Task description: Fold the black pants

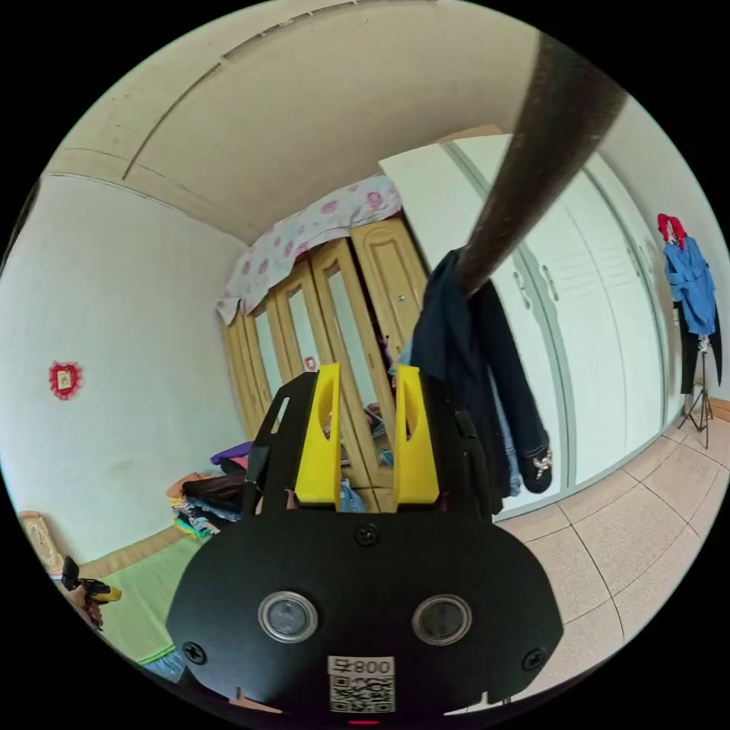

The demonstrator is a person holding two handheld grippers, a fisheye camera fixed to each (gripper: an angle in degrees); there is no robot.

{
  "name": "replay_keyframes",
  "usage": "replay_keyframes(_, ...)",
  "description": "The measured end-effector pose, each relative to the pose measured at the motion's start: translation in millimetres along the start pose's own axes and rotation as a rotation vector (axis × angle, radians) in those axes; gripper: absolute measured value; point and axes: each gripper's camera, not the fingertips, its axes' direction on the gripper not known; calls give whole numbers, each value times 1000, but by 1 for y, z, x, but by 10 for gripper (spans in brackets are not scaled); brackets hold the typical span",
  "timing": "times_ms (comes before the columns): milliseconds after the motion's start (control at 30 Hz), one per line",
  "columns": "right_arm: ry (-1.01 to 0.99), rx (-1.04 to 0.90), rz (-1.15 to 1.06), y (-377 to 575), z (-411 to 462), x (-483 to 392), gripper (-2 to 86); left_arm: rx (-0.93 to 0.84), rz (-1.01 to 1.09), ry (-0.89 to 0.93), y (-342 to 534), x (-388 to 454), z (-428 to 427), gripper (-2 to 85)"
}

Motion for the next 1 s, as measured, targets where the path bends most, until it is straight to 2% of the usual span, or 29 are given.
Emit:
replay_keyframes(267,157,-49,-61,-29,17,-9,107,-19,13,15,-1,-35,8,0)
replay_keyframes(667,97,-11,27,-42,54,-28,30,17,-20,5,16,-105,-16,1)
replay_keyframes(1000,-64,108,74,-78,81,-38,4,57,-39,51,34,-171,-38,1)
